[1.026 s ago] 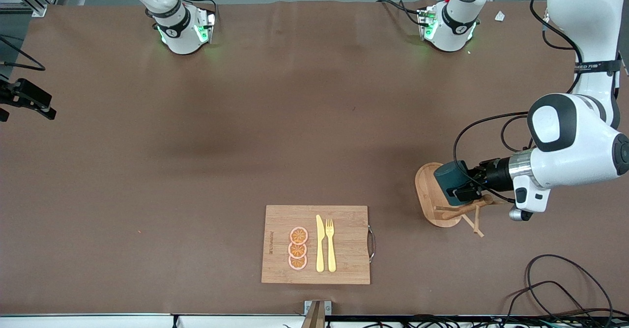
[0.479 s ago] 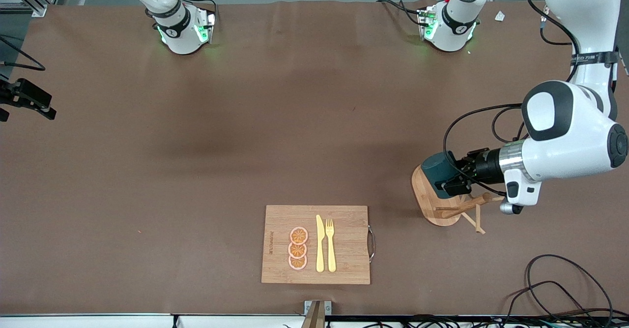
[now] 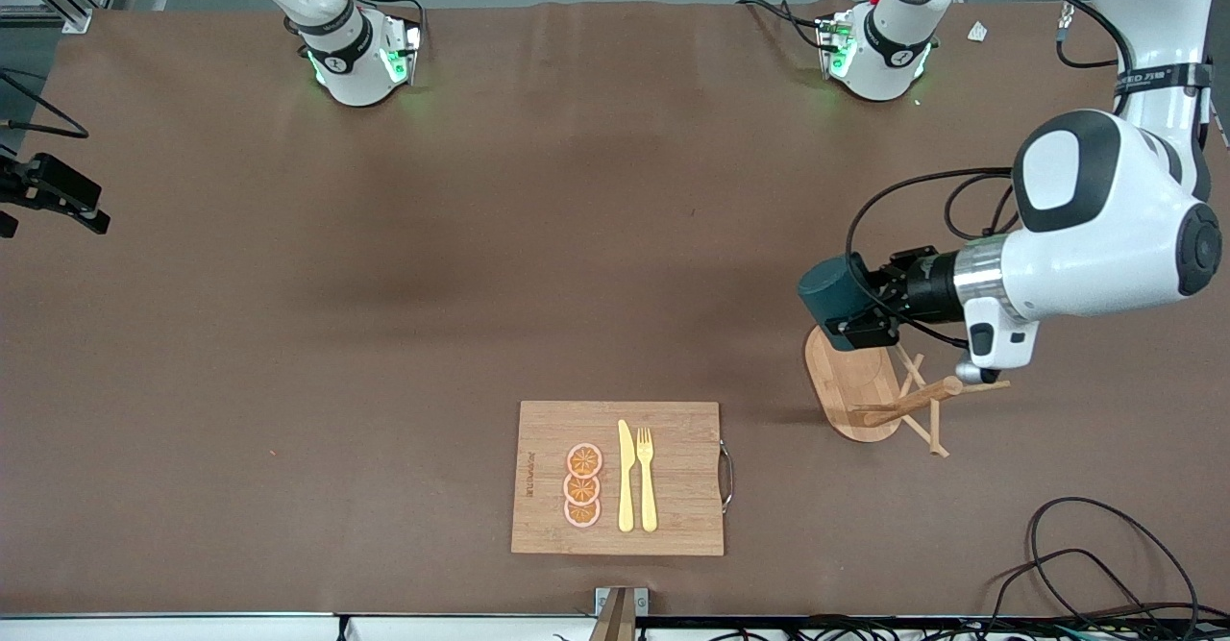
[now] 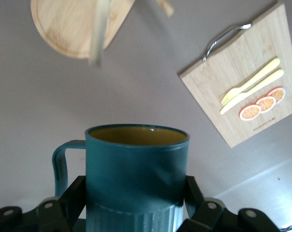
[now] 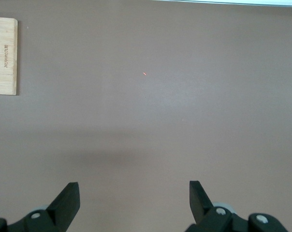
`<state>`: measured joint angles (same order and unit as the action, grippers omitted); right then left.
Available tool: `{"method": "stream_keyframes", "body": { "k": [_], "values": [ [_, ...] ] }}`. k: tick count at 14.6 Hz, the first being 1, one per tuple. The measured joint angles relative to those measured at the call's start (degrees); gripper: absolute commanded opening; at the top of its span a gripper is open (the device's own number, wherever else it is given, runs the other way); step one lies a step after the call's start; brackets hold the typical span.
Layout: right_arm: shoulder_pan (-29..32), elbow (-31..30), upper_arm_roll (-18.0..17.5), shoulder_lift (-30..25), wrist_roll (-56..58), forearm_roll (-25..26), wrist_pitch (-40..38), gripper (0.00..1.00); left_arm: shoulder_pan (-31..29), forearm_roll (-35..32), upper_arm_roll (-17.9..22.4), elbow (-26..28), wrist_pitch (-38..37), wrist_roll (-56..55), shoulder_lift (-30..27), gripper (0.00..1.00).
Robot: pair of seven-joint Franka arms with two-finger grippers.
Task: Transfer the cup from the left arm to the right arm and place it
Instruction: 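Carry the teal mug with the left gripper toward the table middle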
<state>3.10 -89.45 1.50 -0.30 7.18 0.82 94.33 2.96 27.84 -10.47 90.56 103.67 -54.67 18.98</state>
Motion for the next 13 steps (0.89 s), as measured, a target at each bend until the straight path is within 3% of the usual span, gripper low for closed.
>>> {"method": "stream_keyframes", "body": {
  "k": [5,13],
  "values": [
    [0.00,0.00,0.00,0.00,0.00,0.00,0.00,1.00,2.23,-2.22,-5.43,-2.03,1.57,-7.05,-0.68,0.63],
    [0.00,0.00,0.00,0.00,0.00,0.00,0.00,1.00,16.22,-12.36,-5.75,-3.78,13.30,-18.14,1.91,0.63]
  ]
}}
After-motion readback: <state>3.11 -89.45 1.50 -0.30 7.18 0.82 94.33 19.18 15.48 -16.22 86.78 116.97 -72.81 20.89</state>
